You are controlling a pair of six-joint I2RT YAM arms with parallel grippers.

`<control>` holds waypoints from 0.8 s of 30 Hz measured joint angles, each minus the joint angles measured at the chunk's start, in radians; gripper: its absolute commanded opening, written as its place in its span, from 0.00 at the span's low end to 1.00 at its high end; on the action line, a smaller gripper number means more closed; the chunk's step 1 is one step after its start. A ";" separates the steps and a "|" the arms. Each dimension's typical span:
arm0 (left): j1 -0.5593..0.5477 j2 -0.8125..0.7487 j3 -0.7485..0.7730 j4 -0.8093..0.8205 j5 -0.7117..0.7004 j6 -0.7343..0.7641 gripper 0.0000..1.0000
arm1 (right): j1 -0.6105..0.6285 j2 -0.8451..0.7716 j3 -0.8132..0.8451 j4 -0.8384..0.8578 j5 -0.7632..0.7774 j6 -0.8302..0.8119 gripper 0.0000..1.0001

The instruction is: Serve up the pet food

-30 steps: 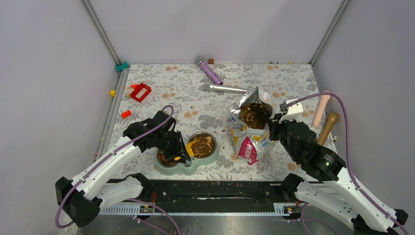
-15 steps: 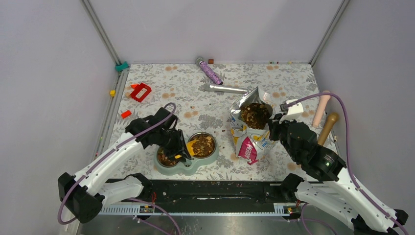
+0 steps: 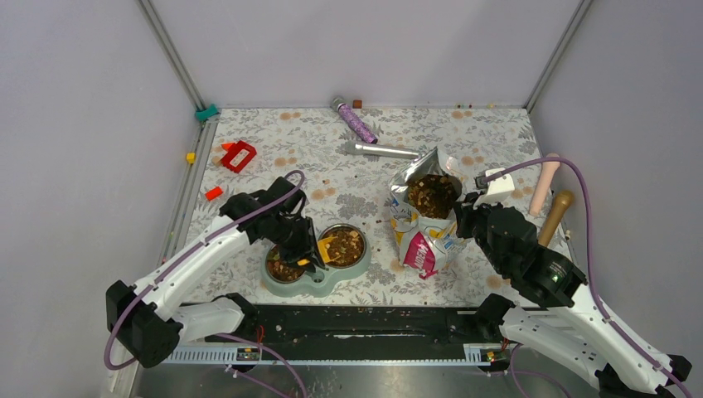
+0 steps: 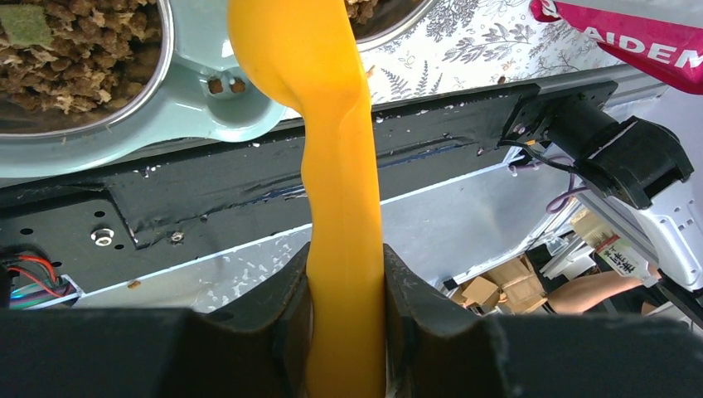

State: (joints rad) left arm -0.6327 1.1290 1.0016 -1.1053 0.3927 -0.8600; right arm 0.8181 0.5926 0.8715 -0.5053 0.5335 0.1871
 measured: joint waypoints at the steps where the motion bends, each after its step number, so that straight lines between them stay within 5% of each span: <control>1: 0.000 -0.003 0.002 -0.006 -0.004 0.000 0.00 | 0.000 0.000 0.000 0.000 0.000 0.000 0.00; 24: 0.001 -0.047 0.133 -0.208 -0.100 0.042 0.00 | 0.000 -0.001 -0.001 0.000 -0.001 0.000 0.00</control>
State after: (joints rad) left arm -0.6319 1.0817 1.1347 -1.3136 0.2932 -0.8177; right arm 0.8181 0.5919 0.8707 -0.5049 0.5327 0.1871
